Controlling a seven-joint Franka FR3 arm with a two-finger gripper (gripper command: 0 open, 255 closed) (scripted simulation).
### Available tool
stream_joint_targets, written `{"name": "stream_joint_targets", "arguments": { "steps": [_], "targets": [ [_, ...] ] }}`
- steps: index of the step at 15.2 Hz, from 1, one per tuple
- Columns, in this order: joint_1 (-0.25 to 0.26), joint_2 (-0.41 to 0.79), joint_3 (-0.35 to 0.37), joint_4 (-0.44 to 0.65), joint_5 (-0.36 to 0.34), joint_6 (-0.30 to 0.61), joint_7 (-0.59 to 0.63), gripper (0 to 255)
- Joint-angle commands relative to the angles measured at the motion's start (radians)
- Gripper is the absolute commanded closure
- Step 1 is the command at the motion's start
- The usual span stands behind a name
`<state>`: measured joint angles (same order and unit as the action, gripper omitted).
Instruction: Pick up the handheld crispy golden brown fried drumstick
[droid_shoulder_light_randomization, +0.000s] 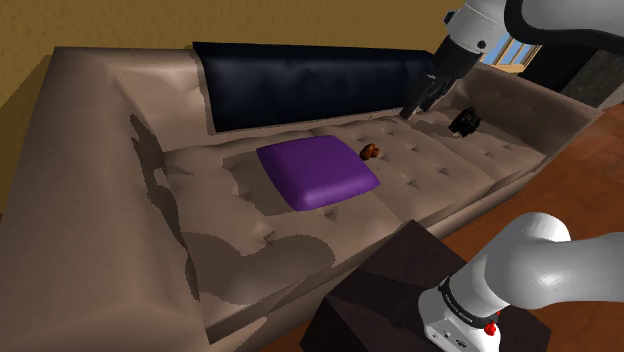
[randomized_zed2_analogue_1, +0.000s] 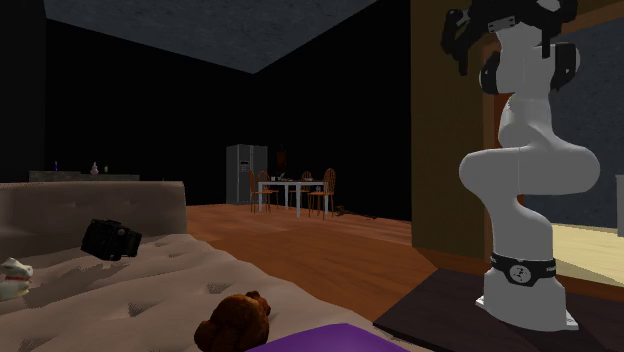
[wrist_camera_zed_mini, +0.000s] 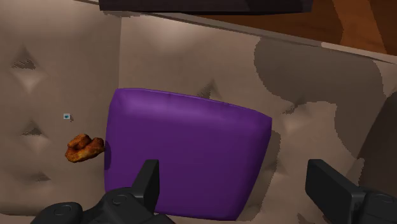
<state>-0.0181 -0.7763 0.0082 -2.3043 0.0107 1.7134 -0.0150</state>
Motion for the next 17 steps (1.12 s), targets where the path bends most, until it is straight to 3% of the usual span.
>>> {"name": "stream_joint_targets", "arguments": {
  "steps": [1,10,17],
  "targets": [
    [0.000,0.000,0.000,0.000,0.000,0.000,0.000,0],
    [-0.037,0.218,-0.169,-0.006,0.026,0.183,-0.119,0],
    [-0.046,0.439,-0.298,0.050,0.104,0.296,-0.238,0]
  ]
}}
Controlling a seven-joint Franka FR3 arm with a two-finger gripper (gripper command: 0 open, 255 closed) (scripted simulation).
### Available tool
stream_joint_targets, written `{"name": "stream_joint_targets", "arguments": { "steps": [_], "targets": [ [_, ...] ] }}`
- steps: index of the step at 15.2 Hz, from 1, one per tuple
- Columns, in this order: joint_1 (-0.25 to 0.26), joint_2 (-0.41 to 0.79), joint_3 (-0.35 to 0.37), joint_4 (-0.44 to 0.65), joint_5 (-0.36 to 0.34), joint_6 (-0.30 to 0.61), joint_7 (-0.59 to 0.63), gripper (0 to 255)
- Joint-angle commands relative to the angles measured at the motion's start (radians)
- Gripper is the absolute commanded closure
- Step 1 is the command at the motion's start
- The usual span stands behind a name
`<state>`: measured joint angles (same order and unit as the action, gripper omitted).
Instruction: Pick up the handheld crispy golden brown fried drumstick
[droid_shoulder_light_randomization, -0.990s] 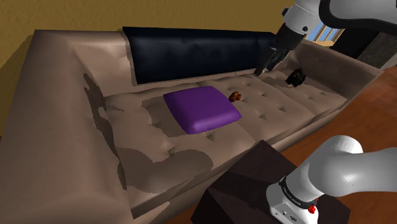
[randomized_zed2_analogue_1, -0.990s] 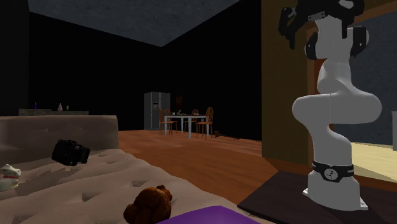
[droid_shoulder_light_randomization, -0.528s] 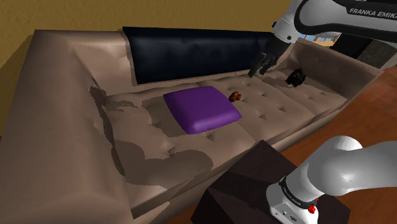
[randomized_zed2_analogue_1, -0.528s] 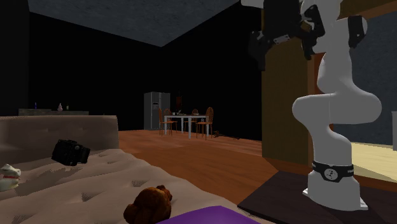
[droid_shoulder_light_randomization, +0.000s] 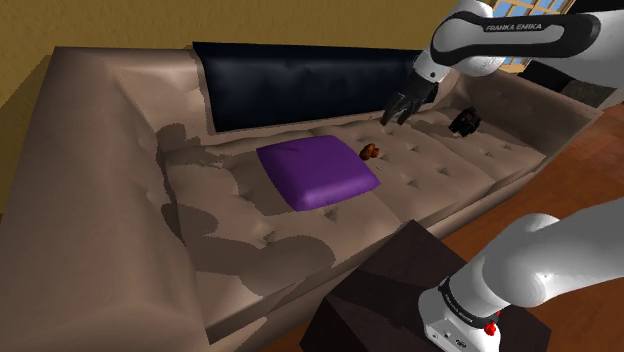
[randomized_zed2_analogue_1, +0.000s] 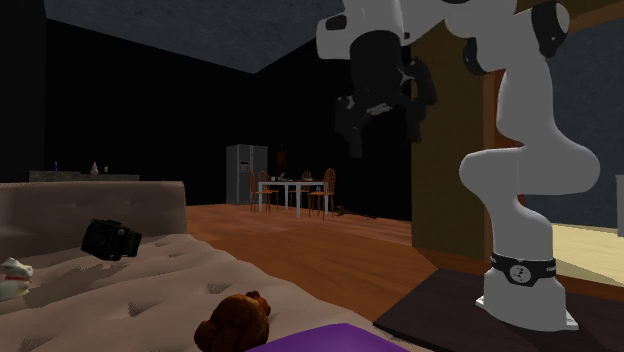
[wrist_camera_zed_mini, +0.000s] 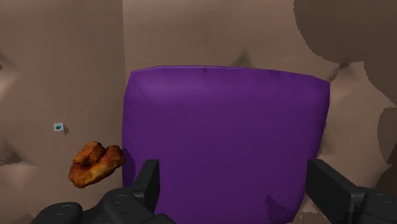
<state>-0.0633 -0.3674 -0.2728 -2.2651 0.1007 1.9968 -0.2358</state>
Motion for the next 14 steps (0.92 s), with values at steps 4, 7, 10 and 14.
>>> {"name": "stream_joint_targets", "arguments": {
  "steps": [4,7,10,14],
  "targets": [
    [-0.003,0.175,-0.083,0.067,0.093,0.055,-0.101,0],
    [-0.011,0.291,-0.124,0.122,0.168,0.073,-0.170,0],
    [-0.030,0.414,-0.152,0.187,0.253,0.076,-0.241,0],
    [-0.076,0.582,-0.164,0.290,0.367,0.061,-0.325,0]
  ]
}}
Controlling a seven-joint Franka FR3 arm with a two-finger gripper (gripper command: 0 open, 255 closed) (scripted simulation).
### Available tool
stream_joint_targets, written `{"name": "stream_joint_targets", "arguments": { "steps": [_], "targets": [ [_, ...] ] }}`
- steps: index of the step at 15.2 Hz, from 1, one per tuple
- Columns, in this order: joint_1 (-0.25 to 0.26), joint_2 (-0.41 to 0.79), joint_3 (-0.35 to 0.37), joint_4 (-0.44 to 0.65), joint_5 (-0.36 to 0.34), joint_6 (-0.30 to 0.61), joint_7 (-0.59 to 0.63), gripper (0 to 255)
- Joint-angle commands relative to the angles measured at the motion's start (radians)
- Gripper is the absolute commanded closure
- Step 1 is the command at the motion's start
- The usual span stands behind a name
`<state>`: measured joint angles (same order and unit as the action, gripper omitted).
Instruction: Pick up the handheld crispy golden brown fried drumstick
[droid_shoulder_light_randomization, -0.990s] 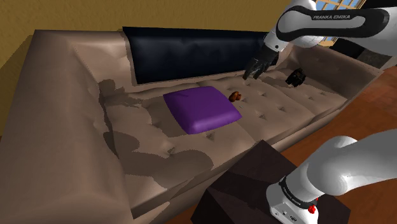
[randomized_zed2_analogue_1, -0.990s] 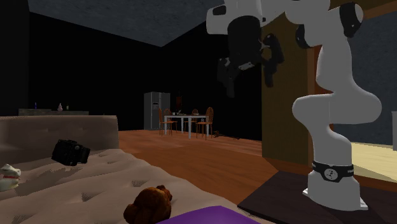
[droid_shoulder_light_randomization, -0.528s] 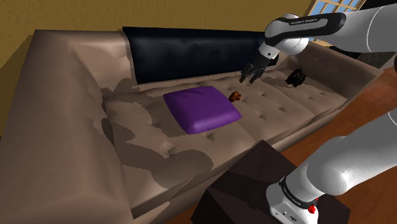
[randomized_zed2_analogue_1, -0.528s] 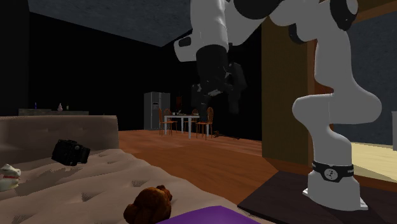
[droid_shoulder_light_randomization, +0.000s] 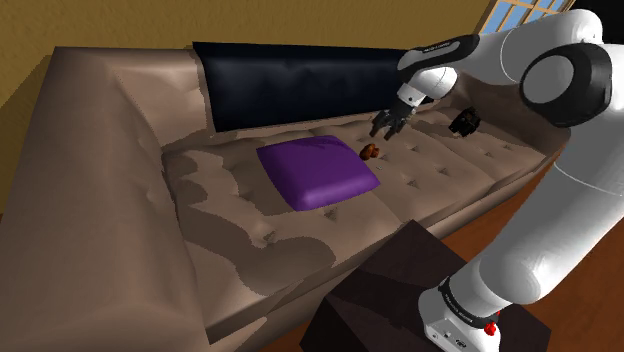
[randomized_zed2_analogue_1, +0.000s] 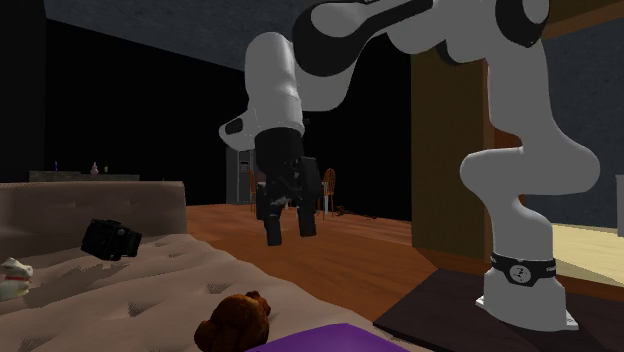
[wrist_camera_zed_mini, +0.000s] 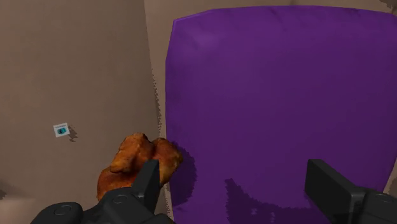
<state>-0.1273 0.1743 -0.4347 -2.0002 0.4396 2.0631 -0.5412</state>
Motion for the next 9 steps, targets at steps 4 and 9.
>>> {"name": "stream_joint_targets", "arguments": {
  "steps": [4,9],
  "targets": [
    [-0.077,0.207,0.009,0.145,0.128,-0.035,-0.081,0],
    [-0.113,0.300,0.027,0.193,0.178,-0.025,-0.116,0]
  ]
}}
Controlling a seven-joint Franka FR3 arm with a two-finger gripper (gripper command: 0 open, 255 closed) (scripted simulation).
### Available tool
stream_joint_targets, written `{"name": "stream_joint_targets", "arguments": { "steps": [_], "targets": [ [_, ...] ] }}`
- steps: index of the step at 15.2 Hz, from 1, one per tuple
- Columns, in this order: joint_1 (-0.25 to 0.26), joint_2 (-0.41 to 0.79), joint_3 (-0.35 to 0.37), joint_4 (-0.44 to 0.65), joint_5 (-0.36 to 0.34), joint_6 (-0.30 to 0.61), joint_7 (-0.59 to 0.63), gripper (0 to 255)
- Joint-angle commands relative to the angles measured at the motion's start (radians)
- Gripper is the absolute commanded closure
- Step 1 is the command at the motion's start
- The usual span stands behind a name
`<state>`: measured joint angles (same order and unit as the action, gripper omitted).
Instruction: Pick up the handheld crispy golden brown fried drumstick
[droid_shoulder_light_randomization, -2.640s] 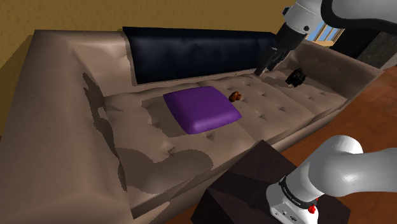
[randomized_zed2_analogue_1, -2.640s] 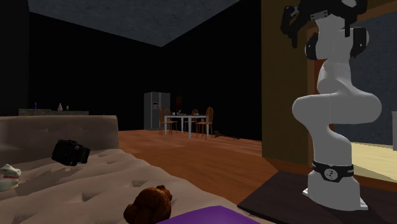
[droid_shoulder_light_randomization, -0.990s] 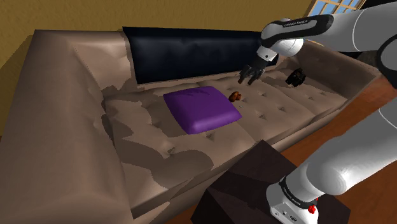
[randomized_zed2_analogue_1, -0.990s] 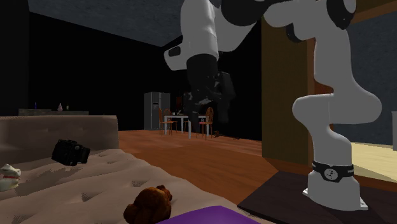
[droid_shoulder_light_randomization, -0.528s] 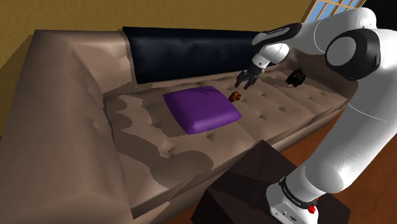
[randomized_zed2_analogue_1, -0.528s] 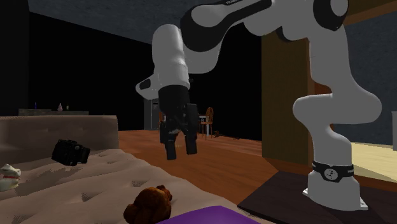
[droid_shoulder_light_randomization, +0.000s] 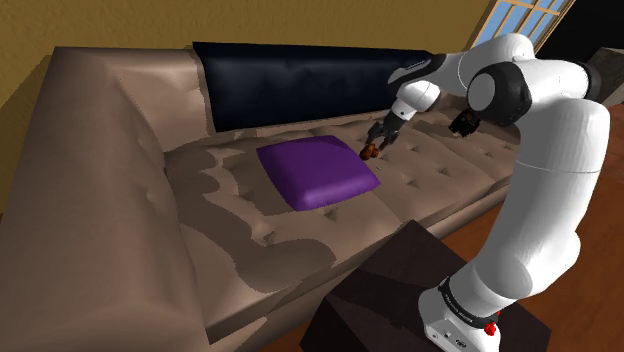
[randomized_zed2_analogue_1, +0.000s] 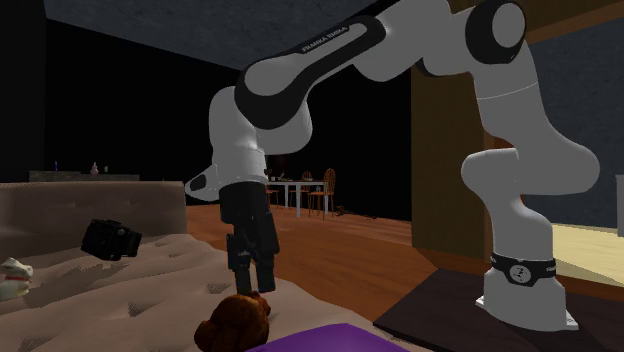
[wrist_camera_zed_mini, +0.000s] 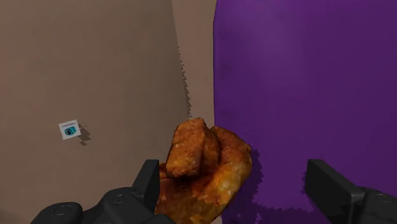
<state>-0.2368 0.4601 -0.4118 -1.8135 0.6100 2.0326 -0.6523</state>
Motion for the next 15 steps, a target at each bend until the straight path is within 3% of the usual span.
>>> {"name": "stream_joint_targets", "arguments": {
  "steps": [1,6,7,15],
  "targets": [
    [-0.004,0.022,0.007,0.004,0.013,0.014,-0.010,0],
    [-0.010,0.052,0.016,-0.001,0.033,0.042,-0.031,0],
    [-0.009,0.051,0.017,-0.003,0.033,0.044,-0.030,255],
    [-0.009,0.052,0.017,-0.003,0.034,0.044,-0.030,255]
  ]
}}
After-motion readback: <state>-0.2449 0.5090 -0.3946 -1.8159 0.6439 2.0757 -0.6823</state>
